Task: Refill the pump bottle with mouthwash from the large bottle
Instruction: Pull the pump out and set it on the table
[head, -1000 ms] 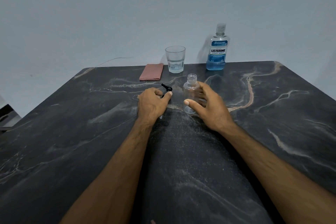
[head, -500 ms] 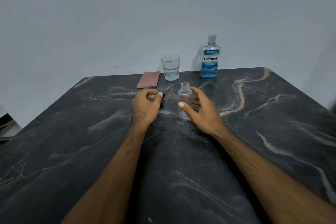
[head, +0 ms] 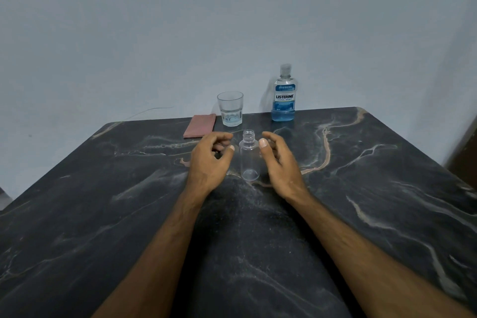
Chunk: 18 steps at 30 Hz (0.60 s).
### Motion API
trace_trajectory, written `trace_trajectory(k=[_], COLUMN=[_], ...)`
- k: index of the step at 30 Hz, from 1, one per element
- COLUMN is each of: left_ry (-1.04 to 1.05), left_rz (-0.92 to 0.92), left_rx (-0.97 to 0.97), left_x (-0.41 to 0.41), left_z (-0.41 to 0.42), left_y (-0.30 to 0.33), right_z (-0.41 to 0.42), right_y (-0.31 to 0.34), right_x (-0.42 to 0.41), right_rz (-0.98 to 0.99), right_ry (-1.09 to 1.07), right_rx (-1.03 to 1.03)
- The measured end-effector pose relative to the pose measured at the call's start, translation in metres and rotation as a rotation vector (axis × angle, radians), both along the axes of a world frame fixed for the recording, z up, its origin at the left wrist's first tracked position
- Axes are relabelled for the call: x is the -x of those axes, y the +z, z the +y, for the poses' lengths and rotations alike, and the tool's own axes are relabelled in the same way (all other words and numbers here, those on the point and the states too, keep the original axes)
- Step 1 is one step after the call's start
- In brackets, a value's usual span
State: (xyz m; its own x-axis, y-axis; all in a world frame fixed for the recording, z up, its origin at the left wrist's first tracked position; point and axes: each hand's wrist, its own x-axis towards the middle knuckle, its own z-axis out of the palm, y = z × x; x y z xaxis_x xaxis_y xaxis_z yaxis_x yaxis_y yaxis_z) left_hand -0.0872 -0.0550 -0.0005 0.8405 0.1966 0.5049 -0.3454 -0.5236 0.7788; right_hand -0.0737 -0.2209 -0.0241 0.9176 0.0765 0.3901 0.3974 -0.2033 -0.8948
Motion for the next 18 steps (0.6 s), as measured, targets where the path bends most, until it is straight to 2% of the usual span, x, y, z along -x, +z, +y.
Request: trace_trajectory(k=[4, 6, 15, 18], left_ry=[-0.129, -0.182, -0.33, -0.358], left_rz=[0.081, 0.12, 0.198, 0.217], left_rx=[-0.073, -0.111, -0.203, -0.154], left_x=[0.004, 0.005, 0.002, -0.004], left_z=[-0.002, -0.003, -0.007, -0.007], left_y=[0.002, 0.007, 0.019, 0.017], right_z=[-0.003, -0.007, -0.05, -0.059], right_y=[0.005, 0.008, 0.038, 0.041], right_x=[-0.009, -0.017, -0.101, -0.134], right_rz=[0.022, 0.038, 0.048, 0.083], right_ry=[-0.053, -0.073, -0.253, -0.314], right_rx=[-0.118, -0.112, 0.126, 0.192])
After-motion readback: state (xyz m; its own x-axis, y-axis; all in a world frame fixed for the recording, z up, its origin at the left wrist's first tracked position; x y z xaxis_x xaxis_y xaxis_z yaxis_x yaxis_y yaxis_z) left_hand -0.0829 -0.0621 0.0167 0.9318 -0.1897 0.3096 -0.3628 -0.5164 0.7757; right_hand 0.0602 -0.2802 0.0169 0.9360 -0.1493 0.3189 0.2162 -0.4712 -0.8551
